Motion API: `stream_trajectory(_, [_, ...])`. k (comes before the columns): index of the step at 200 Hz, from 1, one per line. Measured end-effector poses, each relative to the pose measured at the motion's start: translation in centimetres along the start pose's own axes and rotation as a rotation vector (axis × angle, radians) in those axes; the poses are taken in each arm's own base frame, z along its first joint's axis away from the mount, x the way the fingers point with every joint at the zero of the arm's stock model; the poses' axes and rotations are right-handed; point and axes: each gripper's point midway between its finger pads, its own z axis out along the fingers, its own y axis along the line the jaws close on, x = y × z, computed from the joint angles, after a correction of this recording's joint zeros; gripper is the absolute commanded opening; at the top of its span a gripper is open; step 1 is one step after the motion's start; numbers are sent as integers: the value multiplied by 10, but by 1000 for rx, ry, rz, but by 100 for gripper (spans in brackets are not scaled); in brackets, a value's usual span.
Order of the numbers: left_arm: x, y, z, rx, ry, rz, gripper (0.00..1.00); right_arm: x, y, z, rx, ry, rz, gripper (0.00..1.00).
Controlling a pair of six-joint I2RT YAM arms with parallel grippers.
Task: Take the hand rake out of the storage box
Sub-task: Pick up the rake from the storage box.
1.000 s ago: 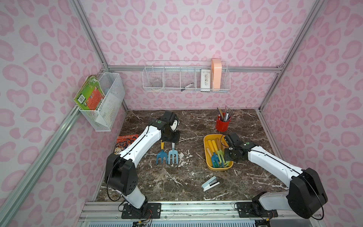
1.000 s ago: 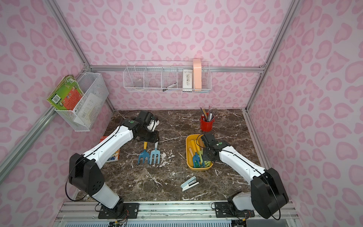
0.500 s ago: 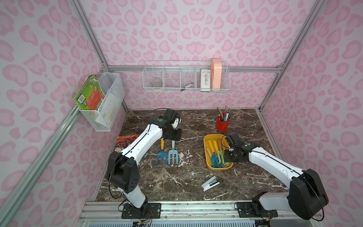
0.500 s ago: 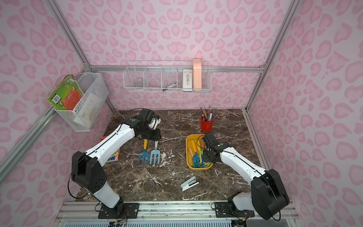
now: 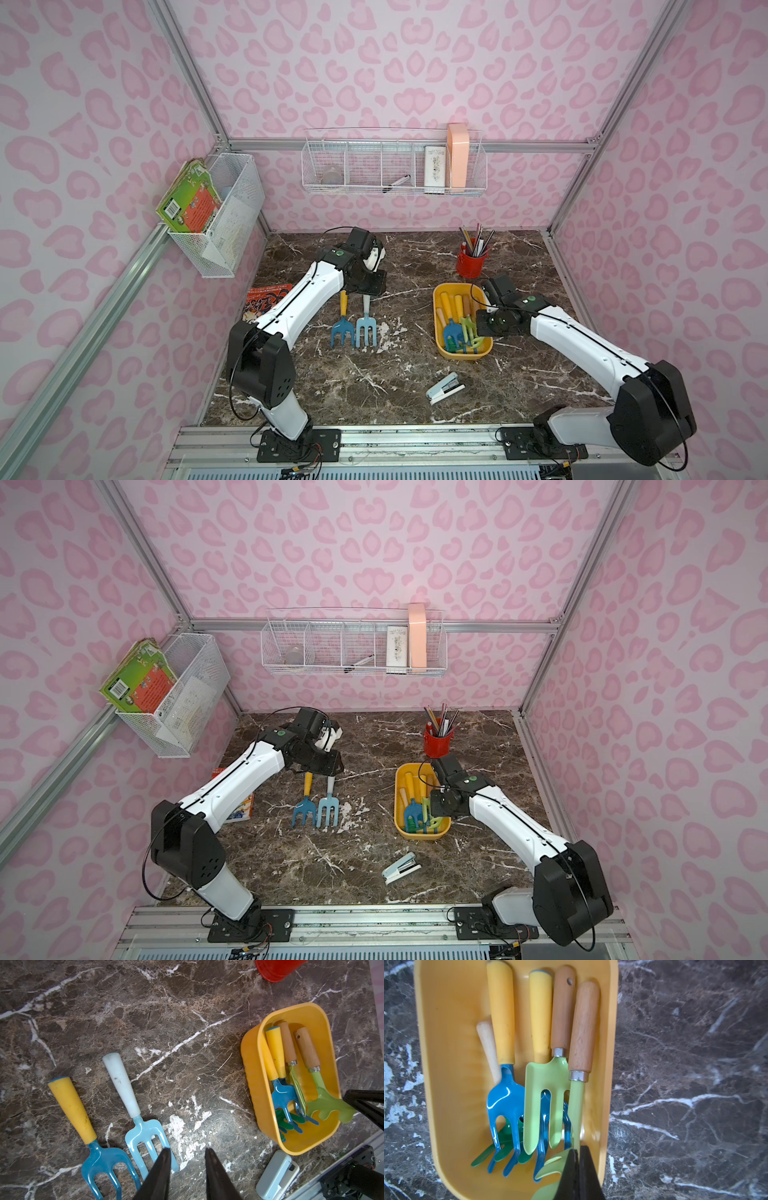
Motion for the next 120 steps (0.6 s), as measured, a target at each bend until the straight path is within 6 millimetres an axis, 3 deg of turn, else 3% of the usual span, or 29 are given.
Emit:
stream_trajectory(53, [3, -31, -3, 149, -15, -19, 36, -31, 16, -29, -72, -95, -19, 0])
stream_trajectory(86, [12, -48, 10, 257, 10, -48, 38, -53, 36, -43, -158, -169, -73, 0])
stream_trajectory(120, [10, -62, 20, 346, 13, -65, 39, -66, 57, -42, -241, -211, -110, 0])
